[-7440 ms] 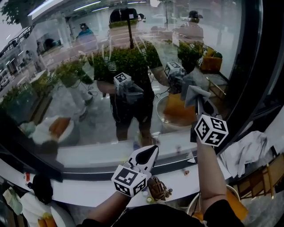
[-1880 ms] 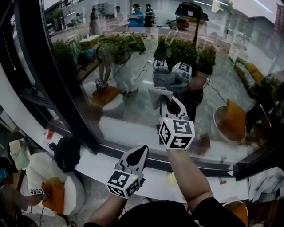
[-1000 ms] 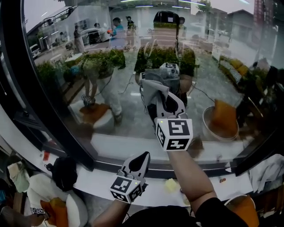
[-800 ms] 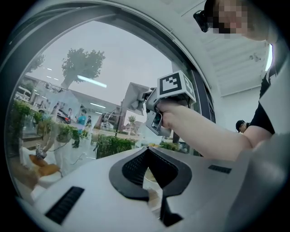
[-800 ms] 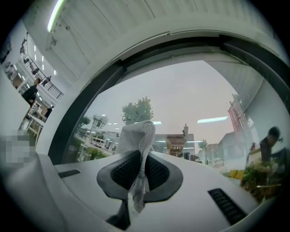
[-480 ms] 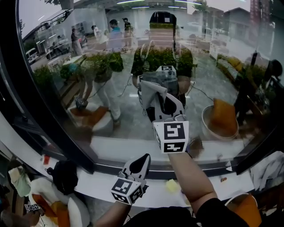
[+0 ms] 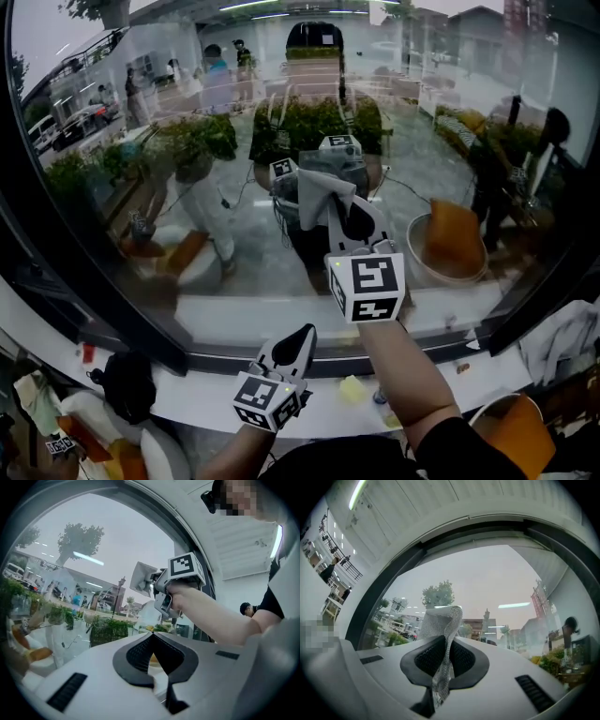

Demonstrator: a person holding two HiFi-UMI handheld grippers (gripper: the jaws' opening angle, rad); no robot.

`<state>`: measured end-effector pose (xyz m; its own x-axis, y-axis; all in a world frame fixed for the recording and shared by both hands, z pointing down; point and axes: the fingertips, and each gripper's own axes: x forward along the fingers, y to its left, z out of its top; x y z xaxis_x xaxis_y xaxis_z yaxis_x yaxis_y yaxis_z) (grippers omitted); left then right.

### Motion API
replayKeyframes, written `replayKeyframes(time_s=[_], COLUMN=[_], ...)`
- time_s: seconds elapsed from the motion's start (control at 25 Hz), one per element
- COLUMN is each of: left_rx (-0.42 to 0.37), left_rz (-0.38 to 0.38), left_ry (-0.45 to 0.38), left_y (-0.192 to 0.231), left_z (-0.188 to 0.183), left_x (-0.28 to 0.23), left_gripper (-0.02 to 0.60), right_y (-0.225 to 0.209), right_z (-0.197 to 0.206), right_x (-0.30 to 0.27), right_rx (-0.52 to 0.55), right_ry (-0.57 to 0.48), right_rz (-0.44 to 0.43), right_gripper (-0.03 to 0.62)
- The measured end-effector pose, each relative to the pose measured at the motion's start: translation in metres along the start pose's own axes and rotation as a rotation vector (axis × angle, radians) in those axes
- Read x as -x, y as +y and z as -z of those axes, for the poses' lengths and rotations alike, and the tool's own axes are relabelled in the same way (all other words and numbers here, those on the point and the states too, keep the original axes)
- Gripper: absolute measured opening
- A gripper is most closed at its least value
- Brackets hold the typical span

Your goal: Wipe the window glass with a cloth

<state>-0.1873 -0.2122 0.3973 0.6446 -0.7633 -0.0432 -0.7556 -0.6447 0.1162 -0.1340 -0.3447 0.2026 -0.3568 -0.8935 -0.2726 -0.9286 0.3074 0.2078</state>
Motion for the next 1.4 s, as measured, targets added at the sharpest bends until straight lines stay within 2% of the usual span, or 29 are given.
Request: replayKeyframes(time_s=[0.28,0.8,1.04,1.4], left_rx=[0.003,0.01,0.0,-0.011], left_rz=[0.078,0.186,0.208,0.245], left_ry=[0.017,0.028,0.051,0.09], left_y=[-0.054,-0.105,-0.174,-0.236], left_z=[0.006,0.01,0.02,0.037], left_x=[-0.05,-0.092,-0.143,-0.191], left_gripper=[0.008,0.008,0.008,0.008], right_y=[-0.083,-0.165,-0.256,-0.356], right_z=[0.008,0.015,0.025,0.044], right_x=[0.03,0.067,0.11,0.157], right_rx=[0.009,0.046,0.037,0.011], right_ry=[0.018,0.051,0.057,0.068], right_rz=[0.072,0.179,0.217,0.299], right_gripper=[0.041,0.041,0.041,0.041])
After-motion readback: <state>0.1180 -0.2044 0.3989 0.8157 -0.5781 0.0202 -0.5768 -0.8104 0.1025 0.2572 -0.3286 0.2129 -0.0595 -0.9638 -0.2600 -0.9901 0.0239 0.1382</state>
